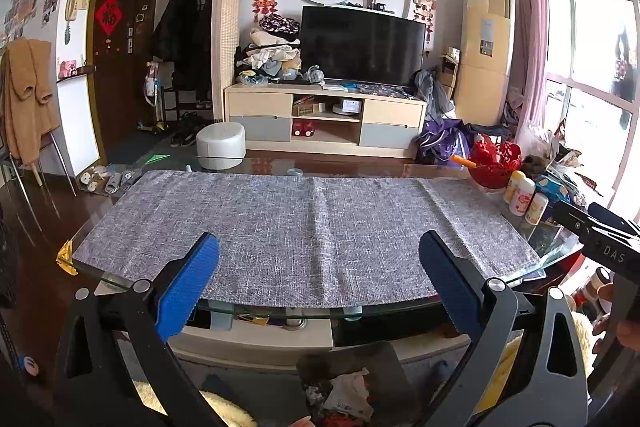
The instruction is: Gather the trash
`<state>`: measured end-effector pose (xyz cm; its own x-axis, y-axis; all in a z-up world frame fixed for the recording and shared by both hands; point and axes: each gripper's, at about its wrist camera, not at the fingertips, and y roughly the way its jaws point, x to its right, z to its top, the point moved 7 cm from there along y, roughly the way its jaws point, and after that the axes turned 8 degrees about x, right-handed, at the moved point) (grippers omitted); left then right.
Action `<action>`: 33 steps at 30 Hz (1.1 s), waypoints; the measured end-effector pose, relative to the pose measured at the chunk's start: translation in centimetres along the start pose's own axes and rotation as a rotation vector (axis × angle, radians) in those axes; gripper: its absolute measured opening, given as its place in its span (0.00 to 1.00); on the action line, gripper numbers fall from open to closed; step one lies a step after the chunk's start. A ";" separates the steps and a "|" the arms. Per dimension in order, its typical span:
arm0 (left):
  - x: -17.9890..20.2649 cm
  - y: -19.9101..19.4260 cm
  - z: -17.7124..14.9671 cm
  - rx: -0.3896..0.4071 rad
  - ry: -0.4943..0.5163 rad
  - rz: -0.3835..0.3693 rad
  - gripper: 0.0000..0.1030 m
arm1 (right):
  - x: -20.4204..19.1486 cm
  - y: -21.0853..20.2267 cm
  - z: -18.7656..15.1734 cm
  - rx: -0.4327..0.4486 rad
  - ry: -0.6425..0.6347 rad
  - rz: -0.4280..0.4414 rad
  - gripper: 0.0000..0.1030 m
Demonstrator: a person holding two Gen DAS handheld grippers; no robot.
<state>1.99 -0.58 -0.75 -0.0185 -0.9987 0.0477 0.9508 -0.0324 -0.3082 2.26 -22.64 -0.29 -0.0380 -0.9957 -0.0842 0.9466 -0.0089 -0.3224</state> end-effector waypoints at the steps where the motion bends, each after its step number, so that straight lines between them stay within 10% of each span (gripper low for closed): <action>1: 0.1 0.0 0.0 0.000 -0.001 0.000 0.92 | 0.1 0.0 0.0 0.000 0.000 0.001 0.97; 33: 1.7 0.6 -0.2 0.002 -0.015 0.026 0.92 | 0.3 0.2 -0.4 -0.009 0.007 -0.009 0.97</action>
<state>2.47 -2.28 -1.00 0.0111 -0.9985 0.0536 0.9514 -0.0060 -0.3079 2.34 -22.92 -0.74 -0.0484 -0.9949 -0.0880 0.9432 -0.0165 -0.3319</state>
